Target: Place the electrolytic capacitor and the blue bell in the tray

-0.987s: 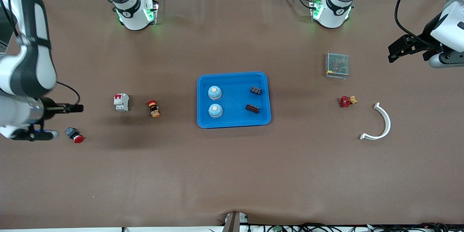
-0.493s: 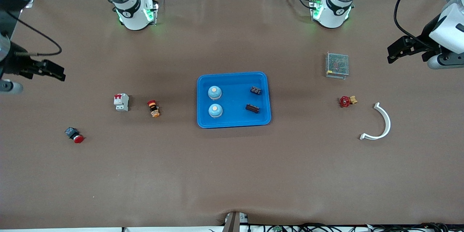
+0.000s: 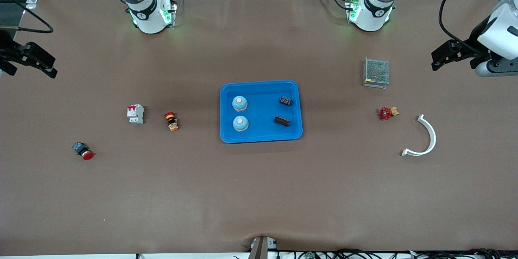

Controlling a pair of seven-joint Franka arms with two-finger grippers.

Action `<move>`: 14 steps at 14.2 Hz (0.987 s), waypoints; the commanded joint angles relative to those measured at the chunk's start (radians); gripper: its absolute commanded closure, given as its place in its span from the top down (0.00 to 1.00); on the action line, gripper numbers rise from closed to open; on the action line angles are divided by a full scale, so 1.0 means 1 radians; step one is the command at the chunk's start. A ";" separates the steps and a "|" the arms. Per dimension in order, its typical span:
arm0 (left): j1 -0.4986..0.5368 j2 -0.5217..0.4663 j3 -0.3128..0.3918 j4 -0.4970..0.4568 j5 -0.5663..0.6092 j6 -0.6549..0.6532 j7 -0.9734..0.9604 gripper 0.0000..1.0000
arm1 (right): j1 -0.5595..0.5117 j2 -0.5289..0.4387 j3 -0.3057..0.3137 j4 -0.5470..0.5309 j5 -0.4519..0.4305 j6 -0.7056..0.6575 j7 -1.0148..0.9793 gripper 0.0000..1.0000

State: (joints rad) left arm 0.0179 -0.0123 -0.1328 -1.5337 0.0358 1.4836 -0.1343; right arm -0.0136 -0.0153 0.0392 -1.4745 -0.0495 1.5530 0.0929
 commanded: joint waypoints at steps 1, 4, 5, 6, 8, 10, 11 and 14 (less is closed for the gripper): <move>0.010 -0.015 -0.005 0.001 -0.022 -0.008 -0.002 1.00 | -0.043 0.005 -0.002 0.011 0.092 0.002 0.011 1.00; 0.011 -0.012 -0.004 0.012 -0.022 -0.008 0.004 1.00 | -0.049 0.006 -0.002 0.006 0.106 0.019 0.011 1.00; 0.010 -0.011 -0.004 0.012 -0.022 -0.008 0.005 1.00 | -0.049 0.006 -0.002 0.008 0.102 0.021 0.010 1.00; 0.010 -0.011 -0.004 0.010 -0.022 -0.008 0.005 1.00 | -0.049 0.006 -0.002 0.006 0.100 0.027 0.008 1.00; 0.007 -0.011 -0.004 0.012 -0.020 -0.008 0.002 1.00 | -0.052 0.006 -0.002 0.006 0.100 0.044 0.005 1.00; 0.005 -0.006 -0.004 0.015 -0.014 -0.008 0.001 1.00 | -0.052 0.008 -0.002 0.003 0.099 0.056 0.004 1.00; 0.007 -0.006 -0.004 0.017 -0.011 -0.008 0.001 1.00 | -0.052 0.009 -0.002 0.003 0.088 0.053 -0.002 1.00; 0.007 -0.005 -0.004 0.023 -0.005 -0.008 0.002 1.00 | -0.051 0.017 -0.002 -0.006 0.063 0.004 -0.039 1.00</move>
State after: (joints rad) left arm 0.0190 -0.0127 -0.1329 -1.5253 0.0358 1.4835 -0.1344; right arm -0.0537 -0.0056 0.0281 -1.4792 0.0326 1.5839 0.0767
